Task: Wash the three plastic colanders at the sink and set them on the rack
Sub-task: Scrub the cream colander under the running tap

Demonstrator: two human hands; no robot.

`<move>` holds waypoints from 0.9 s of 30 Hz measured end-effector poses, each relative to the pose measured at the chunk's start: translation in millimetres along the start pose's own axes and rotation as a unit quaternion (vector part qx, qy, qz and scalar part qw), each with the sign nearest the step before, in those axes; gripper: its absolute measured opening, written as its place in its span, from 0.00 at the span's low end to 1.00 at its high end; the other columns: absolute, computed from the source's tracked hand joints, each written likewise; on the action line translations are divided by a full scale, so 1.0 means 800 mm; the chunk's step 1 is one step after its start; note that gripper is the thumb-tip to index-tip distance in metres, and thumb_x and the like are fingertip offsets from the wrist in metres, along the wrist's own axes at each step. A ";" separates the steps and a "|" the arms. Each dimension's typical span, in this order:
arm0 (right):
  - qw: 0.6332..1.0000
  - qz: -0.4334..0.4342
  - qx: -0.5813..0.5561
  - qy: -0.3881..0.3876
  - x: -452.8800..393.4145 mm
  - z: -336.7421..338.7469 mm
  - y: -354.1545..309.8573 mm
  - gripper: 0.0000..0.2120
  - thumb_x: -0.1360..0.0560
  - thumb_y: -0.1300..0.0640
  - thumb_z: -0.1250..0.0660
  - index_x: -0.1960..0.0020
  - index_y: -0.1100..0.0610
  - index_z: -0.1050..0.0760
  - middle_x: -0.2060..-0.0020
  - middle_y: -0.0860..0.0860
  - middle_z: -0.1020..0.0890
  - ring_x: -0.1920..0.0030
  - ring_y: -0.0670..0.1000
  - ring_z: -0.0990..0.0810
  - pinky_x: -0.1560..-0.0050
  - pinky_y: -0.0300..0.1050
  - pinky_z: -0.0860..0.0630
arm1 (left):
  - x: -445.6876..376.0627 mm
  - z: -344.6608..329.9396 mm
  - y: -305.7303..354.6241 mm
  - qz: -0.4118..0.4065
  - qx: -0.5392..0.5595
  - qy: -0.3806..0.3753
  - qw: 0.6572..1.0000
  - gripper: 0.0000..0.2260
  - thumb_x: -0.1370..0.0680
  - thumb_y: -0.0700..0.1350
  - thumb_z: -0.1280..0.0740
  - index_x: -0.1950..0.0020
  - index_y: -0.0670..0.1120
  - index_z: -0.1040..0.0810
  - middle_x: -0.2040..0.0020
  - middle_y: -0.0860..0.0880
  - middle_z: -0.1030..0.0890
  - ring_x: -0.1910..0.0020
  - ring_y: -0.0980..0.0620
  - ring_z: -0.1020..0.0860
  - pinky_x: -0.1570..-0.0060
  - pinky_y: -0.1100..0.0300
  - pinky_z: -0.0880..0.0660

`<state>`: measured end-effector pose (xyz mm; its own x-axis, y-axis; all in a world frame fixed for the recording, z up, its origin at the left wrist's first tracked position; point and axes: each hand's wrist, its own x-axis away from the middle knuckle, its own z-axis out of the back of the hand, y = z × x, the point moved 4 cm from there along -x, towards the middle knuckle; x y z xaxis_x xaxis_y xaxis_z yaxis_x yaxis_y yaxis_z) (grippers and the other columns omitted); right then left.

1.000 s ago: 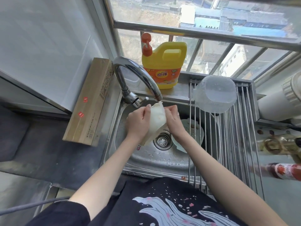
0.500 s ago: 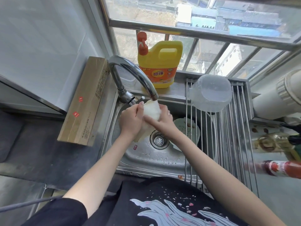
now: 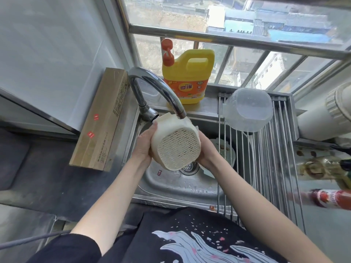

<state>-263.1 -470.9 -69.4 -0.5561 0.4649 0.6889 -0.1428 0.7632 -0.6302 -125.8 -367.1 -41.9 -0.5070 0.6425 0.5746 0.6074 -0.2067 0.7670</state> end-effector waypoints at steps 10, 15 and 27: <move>0.907 0.198 0.371 0.019 0.019 -0.010 -0.087 0.16 0.20 0.50 0.40 0.66 0.51 0.26 0.71 0.45 0.25 0.70 0.42 0.29 0.66 0.39 0.32 | -0.005 -0.003 0.020 -0.005 -0.247 -0.040 0.968 0.20 0.22 0.58 0.40 0.43 0.45 0.20 0.59 0.53 0.20 0.61 0.55 0.24 0.61 0.62 0.30; 0.852 0.220 0.475 -0.009 0.018 -0.021 -0.111 0.12 0.19 0.53 0.42 0.53 0.60 0.25 0.62 0.49 0.23 0.61 0.46 0.27 0.58 0.44 0.31 | -0.004 -0.019 0.046 -0.108 -0.330 -0.091 0.933 0.19 0.30 0.58 0.33 0.54 0.42 0.21 0.57 0.44 0.20 0.60 0.52 0.23 0.60 0.63 0.28; 0.965 0.121 0.224 -0.061 0.033 0.005 -0.070 0.19 0.26 0.43 0.34 0.38 0.50 0.25 0.43 0.55 0.19 0.47 0.55 0.19 0.46 0.54 0.23 | -0.006 -0.001 0.007 0.028 0.072 -0.098 0.992 0.07 0.26 0.48 0.34 0.52 0.46 0.24 0.57 0.48 0.24 0.57 0.51 0.26 0.54 0.55 0.28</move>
<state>-273.1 -503.0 -17.3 -0.7064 0.5273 0.4722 -0.3213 0.3555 -0.8777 -120.2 -372.1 -40.0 -0.3498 0.7672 0.5376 0.7198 -0.1471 0.6784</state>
